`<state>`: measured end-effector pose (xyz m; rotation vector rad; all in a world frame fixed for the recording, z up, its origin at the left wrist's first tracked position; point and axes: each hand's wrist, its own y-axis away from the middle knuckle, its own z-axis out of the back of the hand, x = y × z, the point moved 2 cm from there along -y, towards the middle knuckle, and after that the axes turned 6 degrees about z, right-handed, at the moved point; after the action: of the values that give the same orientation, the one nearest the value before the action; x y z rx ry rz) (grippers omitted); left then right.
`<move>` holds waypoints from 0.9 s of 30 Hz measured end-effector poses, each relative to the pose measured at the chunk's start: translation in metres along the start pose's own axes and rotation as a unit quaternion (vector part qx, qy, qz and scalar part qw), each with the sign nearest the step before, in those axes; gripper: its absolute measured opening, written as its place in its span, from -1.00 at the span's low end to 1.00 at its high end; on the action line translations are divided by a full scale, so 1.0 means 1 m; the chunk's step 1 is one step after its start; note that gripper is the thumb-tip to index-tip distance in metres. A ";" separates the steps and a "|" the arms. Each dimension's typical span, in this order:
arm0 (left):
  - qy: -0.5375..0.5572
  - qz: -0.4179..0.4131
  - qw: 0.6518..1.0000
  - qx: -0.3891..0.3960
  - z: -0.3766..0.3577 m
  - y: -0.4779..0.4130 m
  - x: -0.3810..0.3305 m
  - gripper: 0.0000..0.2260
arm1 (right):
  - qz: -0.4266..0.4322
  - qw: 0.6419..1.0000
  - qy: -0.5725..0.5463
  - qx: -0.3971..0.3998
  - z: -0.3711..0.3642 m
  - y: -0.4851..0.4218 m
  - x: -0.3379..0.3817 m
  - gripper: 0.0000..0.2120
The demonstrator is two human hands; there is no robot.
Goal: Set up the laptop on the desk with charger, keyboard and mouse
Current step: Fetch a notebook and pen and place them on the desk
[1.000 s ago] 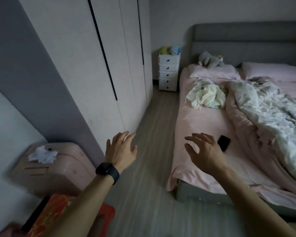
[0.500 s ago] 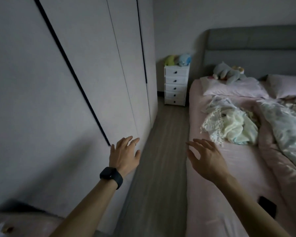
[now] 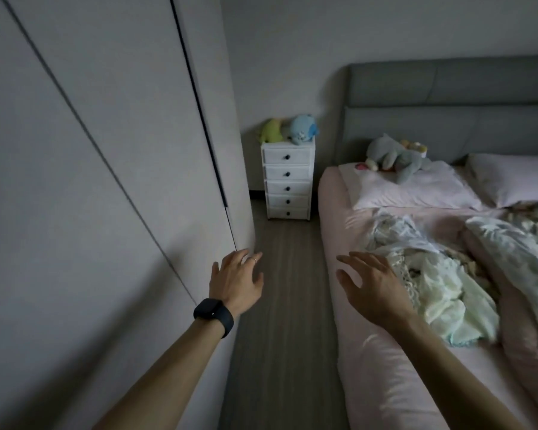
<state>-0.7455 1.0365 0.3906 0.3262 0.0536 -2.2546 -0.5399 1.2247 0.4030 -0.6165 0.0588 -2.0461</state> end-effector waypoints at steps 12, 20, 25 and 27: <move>-0.006 -0.009 1.000 0.026 -0.023 -0.342 -0.022 -0.55 | -0.020 0.998 0.006 0.053 -0.098 -0.311 -0.106 -0.65; 0.022 0.032 0.999 0.029 -0.033 -0.537 -0.024 -0.56 | -0.002 0.994 -0.020 0.104 -0.156 -0.516 -0.154 -0.62; 0.021 0.036 0.997 0.059 -0.063 -0.674 -0.035 -0.63 | -0.035 0.990 -0.022 0.134 -0.209 -0.637 -0.193 -0.58; 0.015 0.018 0.997 0.074 -0.080 -0.726 -0.041 -0.66 | -0.044 0.989 -0.018 0.139 -0.232 -0.678 -0.211 -0.58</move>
<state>-1.2530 1.5505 0.2723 0.4367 -0.1031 -2.2230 -1.0962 1.7133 0.3090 -0.4878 -0.2742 -2.0784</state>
